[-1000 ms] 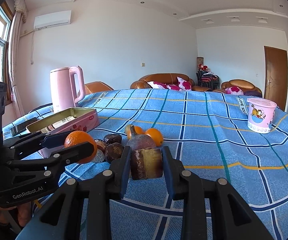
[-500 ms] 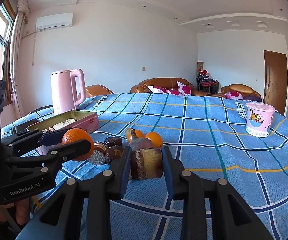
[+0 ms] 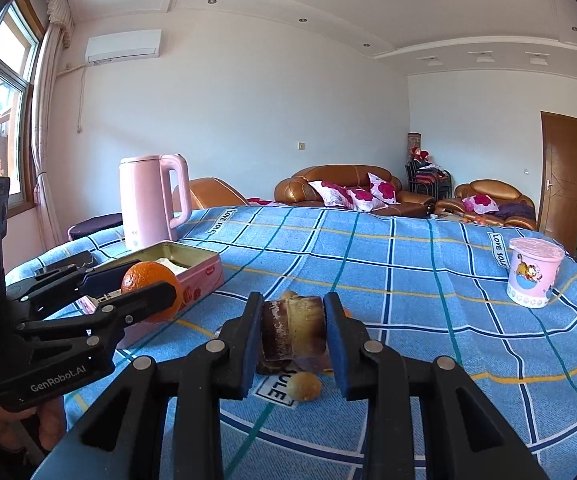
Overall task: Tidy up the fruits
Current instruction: 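Lower the orange into the tin box and open the left tool while the right tool drops the cake in, then move both tools back to the fruit pile, left tool toward the brown jar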
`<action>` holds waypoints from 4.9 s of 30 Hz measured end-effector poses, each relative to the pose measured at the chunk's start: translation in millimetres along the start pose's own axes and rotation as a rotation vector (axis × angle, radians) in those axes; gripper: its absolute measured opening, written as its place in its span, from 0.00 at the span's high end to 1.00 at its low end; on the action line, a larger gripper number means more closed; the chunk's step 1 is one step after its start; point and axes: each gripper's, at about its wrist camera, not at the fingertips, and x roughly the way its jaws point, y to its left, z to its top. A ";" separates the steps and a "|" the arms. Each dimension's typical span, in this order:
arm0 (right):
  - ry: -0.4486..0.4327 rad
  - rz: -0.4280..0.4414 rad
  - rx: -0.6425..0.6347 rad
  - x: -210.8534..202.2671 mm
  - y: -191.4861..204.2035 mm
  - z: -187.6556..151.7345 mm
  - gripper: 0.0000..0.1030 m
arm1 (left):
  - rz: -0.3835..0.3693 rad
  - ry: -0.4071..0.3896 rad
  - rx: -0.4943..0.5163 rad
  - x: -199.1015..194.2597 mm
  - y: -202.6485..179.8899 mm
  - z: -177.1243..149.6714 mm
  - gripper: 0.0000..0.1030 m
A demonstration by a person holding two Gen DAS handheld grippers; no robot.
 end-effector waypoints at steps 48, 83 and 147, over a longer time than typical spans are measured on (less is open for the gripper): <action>0.177 0.266 -0.074 153.7 128.9 49.2 0.68 | 0.220 0.177 -0.185 49.8 158.3 4.3 0.56; 0.227 0.208 -0.042 159.6 123.3 31.5 0.42 | 0.303 0.099 -0.213 29.4 156.7 2.2 0.25; 0.470 -0.024 0.020 71.2 -9.4 -38.4 0.71 | -0.184 0.433 0.043 97.9 -18.3 -15.3 0.56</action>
